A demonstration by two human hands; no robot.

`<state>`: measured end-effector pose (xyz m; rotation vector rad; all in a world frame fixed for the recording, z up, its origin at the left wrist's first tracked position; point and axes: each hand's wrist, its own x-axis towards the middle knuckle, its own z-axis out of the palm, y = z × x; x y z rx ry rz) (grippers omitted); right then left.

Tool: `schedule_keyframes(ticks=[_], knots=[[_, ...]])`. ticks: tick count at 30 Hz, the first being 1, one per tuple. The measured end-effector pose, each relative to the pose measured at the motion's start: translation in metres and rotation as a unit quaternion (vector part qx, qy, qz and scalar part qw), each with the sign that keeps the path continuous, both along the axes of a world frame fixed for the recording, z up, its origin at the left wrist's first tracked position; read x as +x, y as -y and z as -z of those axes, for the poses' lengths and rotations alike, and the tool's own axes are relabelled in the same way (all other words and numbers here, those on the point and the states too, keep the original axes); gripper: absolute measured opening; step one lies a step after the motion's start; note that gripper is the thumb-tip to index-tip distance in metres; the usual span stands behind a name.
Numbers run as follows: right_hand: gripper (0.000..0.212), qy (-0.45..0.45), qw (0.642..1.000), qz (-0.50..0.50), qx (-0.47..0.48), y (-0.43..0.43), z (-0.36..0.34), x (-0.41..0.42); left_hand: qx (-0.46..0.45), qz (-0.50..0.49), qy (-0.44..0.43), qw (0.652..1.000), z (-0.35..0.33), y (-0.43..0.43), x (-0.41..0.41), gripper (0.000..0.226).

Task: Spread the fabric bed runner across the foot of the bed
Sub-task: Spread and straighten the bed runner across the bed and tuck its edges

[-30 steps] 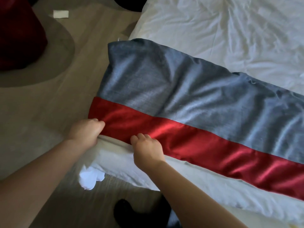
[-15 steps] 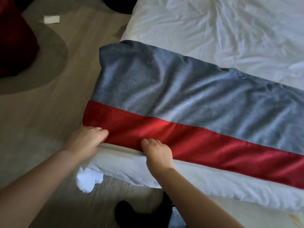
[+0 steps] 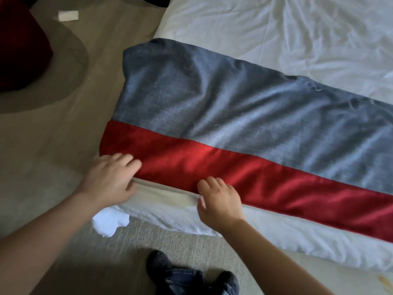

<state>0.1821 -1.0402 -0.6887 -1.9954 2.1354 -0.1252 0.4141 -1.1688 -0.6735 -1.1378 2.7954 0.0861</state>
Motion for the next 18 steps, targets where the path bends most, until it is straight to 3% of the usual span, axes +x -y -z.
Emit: schedule_keyframes(ticks=[6,13,18], knots=[[0.027,-0.024,1.000,-0.008,-0.009,-0.014,0.003,-0.025,0.037,0.089,-0.044,0.994,0.006,-0.029,-0.052,0.012],[0.037,-0.001,0.999,-0.036,-0.013,-0.019,0.005,-0.022,0.032,0.060,-0.006,0.998,0.003,-0.041,-0.061,0.024],[0.029,0.009,0.996,-0.080,-0.043,-0.029,0.005,-0.042,0.043,0.027,0.006,0.999,0.002,-0.055,-0.072,0.022]])
